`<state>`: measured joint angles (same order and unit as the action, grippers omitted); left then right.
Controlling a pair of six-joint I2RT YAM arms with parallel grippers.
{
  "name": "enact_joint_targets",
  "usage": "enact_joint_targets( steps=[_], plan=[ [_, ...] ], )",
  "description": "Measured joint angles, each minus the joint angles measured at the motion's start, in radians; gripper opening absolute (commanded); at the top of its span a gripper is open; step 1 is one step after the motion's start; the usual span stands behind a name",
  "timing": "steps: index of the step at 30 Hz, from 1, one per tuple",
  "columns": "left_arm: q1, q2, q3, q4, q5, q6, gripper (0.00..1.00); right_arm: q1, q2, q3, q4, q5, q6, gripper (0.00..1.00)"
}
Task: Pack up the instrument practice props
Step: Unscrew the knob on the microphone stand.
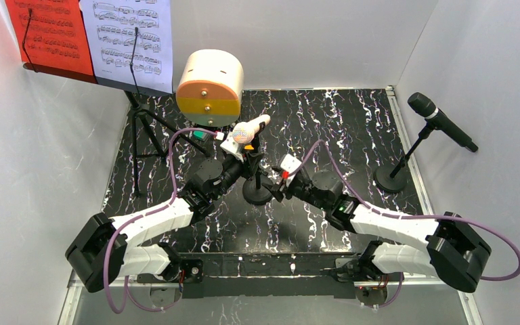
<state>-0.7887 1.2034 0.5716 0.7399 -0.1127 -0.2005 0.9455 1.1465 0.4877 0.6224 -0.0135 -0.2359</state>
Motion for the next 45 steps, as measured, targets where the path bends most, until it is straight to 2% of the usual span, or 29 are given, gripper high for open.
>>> enact_joint_targets(
  steps=[8, 13, 18, 23, 35, 39, 45],
  plan=[
    [0.000, -0.001, 0.000, 0.000, 0.005, 0.007, 0.00, -0.154, 0.040, 0.016, -0.056, -0.188, 0.399, 0.59],
    [0.000, -0.002, 0.000, -0.002, 0.010, 0.011, 0.00, -0.253, 0.102, 0.016, 0.011, -0.313, 0.650, 0.57],
    [0.000, -0.002, 0.000, -0.003, 0.016, 0.016, 0.00, -0.294, 0.164, 0.019, 0.082, -0.390, 0.839, 0.56],
    [0.000, -0.002, 0.000, -0.003, 0.020, 0.018, 0.00, -0.298, 0.222, 0.050, 0.106, -0.420, 0.961, 0.55],
    [0.001, -0.003, 0.000, -0.004, 0.027, 0.021, 0.00, -0.322, 0.354, 0.060, 0.249, -0.466, 1.180, 0.43],
    [0.001, -0.003, 0.000, -0.004, 0.028, 0.021, 0.00, -0.328, 0.378, 0.059, 0.283, -0.484, 1.227, 0.32],
    [0.001, -0.003, 0.000, -0.004, 0.030, 0.021, 0.00, -0.333, 0.390, 0.055, 0.307, -0.497, 1.247, 0.05]
  ],
)
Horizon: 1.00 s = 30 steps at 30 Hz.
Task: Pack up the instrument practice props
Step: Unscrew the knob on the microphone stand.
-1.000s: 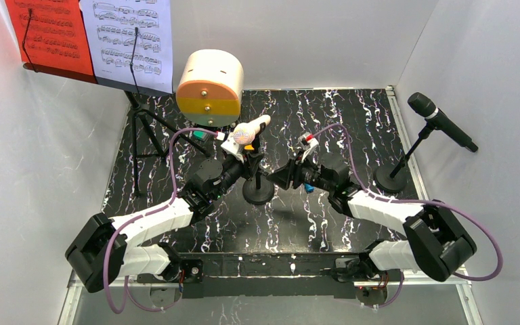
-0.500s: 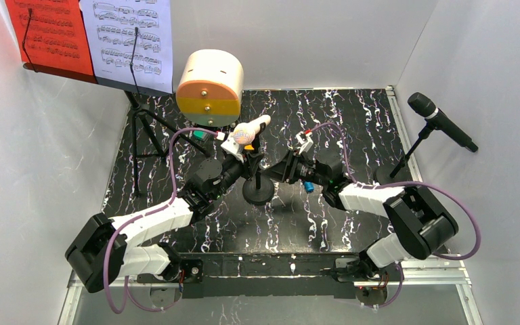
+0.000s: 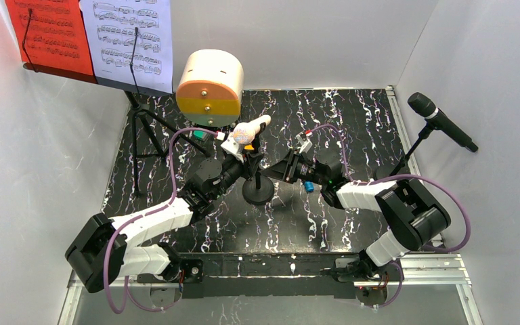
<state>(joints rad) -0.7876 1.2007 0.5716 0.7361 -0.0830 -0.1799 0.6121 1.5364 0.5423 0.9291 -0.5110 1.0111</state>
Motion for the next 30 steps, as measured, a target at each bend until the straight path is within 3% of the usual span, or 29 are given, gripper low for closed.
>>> enact_joint_targets(
  steps=[8, 15, 22, 30],
  plan=[
    [0.000, -0.002, 0.000, -0.003, 0.006, 0.002, 0.00, -0.014, 0.011, 0.015, -0.003, -0.070, -0.110, 0.01],
    [0.000, -0.002, 0.000, -0.004, 0.008, 0.000, 0.00, 0.009, -0.063, 0.107, -0.274, -0.067, -0.478, 0.01],
    [0.000, 0.003, 0.010, -0.014, 0.008, -0.004, 0.00, 0.102, -0.153, 0.112, -0.393, 0.108, -0.891, 0.01],
    [0.000, 0.015, 0.031, -0.039, -0.003, -0.008, 0.00, 0.325, -0.212, 0.033, -0.319, 0.544, -1.357, 0.01]
  ],
)
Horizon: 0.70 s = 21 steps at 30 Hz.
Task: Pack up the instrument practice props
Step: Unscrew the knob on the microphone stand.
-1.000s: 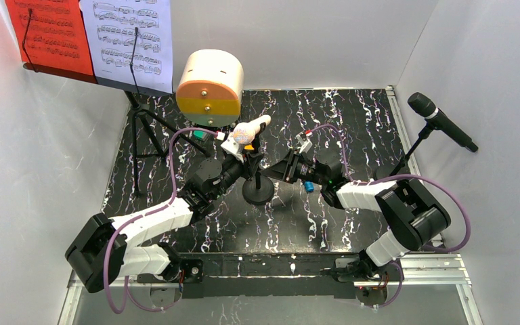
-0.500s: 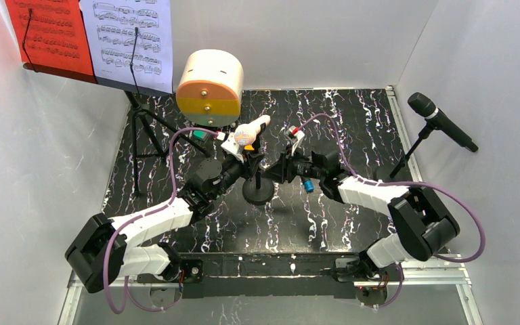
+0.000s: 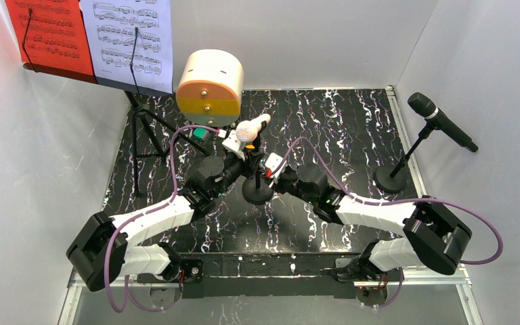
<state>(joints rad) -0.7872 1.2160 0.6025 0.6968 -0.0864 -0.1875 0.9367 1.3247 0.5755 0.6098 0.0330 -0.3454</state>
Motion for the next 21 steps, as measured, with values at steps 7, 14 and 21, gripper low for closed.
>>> enact_joint_targets(
  steps=[7, 14, 21],
  plan=[
    [0.000, 0.001, 0.002, -0.002, -0.004, 0.001, 0.00, 0.021, -0.008, -0.002, -0.010, 0.056, -0.020, 0.46],
    [-0.001, 0.001, 0.002, -0.002, -0.003, 0.005, 0.00, -0.087, -0.074, -0.027, -0.031, -0.091, 0.299, 0.66],
    [-0.001, 0.001, 0.002, -0.002, 0.001, 0.010, 0.00, -0.217, -0.077, -0.077, 0.053, -0.274, 0.706, 0.67]
  ],
)
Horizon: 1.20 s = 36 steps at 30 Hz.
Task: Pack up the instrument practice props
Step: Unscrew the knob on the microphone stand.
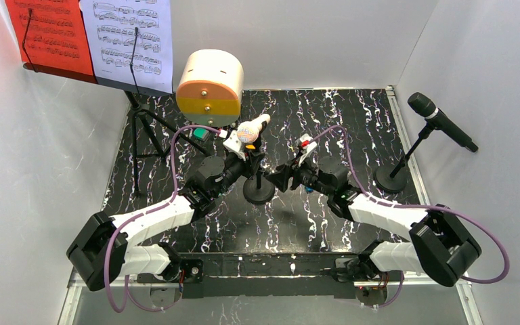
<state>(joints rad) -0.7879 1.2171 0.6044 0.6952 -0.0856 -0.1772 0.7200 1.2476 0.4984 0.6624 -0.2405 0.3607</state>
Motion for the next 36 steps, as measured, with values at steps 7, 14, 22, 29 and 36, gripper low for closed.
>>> enact_joint_targets(
  steps=[7, 14, 22, 29, 36],
  plan=[
    [0.000, 0.000, 0.000, 0.000, 0.005, 0.002, 0.00, -0.036, 0.097, 0.000, 0.135, -0.118, 0.293, 0.58],
    [0.000, 0.000, 0.000, 0.000, 0.015, 0.003, 0.00, -0.046, 0.168, 0.000, 0.191, -0.159, 0.389, 0.37],
    [0.000, 0.000, 0.000, 0.000, 0.018, 0.003, 0.00, -0.066, 0.190, 0.000, 0.220, -0.167, 0.409, 0.34],
    [0.000, 0.002, 0.000, 0.003, 0.020, 0.005, 0.00, -0.085, 0.216, 0.000, 0.270, -0.198, 0.414, 0.27],
    [0.001, 0.003, 0.000, 0.003, 0.023, 0.006, 0.00, -0.099, 0.238, 0.001, 0.295, -0.235, 0.391, 0.01]
  ],
)
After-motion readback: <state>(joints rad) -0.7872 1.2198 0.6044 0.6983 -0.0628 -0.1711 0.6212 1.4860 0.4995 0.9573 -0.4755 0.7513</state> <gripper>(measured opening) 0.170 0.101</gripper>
